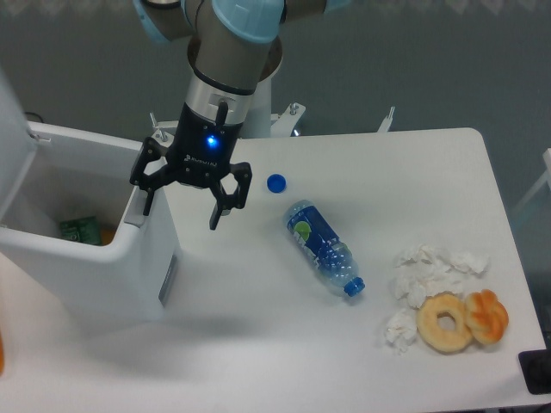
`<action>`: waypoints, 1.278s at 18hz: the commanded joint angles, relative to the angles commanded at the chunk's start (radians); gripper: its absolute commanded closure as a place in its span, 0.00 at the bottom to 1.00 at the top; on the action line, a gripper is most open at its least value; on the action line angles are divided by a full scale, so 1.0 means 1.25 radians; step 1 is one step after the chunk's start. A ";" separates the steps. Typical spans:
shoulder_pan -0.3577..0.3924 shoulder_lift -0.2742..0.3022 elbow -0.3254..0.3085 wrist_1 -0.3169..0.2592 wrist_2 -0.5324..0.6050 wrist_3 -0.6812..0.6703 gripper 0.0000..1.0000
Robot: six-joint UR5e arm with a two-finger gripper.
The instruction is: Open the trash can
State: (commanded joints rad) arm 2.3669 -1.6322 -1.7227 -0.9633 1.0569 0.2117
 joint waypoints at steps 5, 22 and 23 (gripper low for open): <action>0.000 0.000 0.011 -0.001 0.000 -0.001 0.00; 0.038 -0.001 0.103 -0.001 0.169 0.433 0.00; 0.045 0.000 0.103 0.000 0.173 0.443 0.00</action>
State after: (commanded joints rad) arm 2.4236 -1.6322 -1.5938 -0.9634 1.2732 0.7653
